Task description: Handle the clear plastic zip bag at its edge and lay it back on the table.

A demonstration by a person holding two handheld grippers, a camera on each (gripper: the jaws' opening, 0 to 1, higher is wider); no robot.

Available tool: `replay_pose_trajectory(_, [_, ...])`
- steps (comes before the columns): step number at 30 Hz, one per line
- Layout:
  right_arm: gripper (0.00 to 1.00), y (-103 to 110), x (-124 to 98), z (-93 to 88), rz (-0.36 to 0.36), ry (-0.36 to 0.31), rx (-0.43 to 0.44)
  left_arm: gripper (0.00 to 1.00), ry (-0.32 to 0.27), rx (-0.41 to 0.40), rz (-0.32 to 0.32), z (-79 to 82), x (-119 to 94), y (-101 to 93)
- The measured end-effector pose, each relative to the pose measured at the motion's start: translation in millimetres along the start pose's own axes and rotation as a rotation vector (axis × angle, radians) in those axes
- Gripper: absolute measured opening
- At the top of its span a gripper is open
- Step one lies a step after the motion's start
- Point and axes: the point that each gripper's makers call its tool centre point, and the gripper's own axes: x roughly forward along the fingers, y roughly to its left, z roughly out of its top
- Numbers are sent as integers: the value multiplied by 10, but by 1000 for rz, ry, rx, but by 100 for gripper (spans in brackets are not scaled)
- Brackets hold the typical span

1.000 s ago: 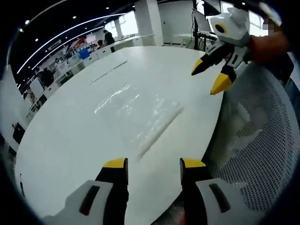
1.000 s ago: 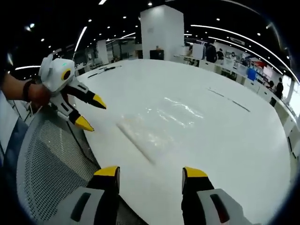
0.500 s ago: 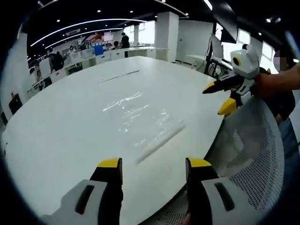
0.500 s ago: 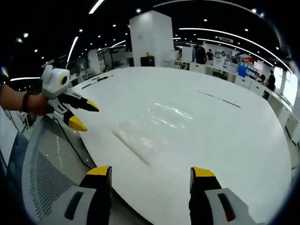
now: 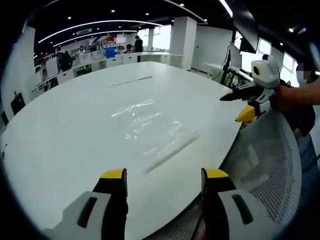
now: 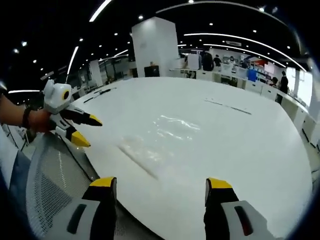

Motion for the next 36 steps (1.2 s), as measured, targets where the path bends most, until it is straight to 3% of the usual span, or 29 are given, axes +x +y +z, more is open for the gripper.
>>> replay_pose_trajectory(19, [73,47,18,0,21,-28,-15,59,12,20,65,-36,18,94])
replay_pose_trajectory(36, [77,195,48,-43,58,12,-101,60,7,32,124,-72,7,222])
